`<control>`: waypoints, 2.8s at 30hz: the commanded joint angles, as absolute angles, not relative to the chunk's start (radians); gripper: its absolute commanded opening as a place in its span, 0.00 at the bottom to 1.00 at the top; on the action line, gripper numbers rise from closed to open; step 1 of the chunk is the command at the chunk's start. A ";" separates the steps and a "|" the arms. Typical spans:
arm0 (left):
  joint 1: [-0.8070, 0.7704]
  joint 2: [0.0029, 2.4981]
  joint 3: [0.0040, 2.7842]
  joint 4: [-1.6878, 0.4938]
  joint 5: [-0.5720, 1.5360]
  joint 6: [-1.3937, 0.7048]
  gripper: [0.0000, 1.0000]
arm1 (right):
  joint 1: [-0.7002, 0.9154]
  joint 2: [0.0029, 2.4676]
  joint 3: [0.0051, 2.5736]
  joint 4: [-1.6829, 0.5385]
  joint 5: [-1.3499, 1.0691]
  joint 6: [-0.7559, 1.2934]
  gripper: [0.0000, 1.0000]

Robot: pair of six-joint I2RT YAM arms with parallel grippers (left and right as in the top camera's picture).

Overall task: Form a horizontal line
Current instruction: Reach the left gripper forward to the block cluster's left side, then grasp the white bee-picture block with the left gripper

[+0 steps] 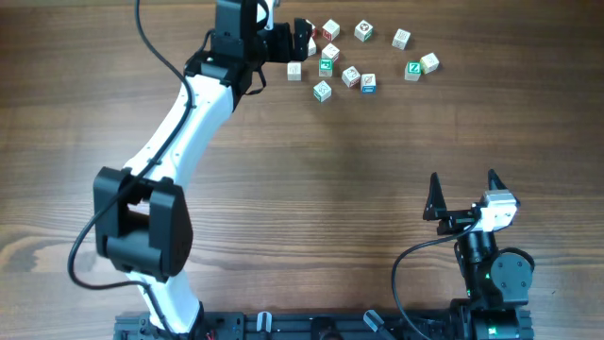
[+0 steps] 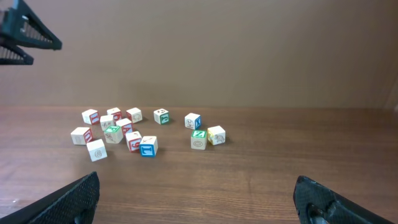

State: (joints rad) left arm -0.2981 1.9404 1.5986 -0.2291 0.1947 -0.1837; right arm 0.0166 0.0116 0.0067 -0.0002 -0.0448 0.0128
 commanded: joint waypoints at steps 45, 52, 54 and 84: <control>-0.344 2.455 1.885 -0.407 -0.047 -0.191 0.42 | 0.018 0.005 0.005 0.002 -0.050 0.001 1.00; -0.350 2.419 1.885 -0.416 -0.047 -0.187 0.25 | 0.018 0.005 0.005 0.002 -0.051 0.001 1.00; -0.355 2.368 1.885 -0.445 -0.047 -0.187 0.25 | 0.018 0.005 0.005 0.002 -0.051 0.001 1.00; -0.600 2.115 1.489 -0.537 -0.211 -0.536 0.23 | 0.018 0.005 0.005 0.002 -0.051 0.000 1.00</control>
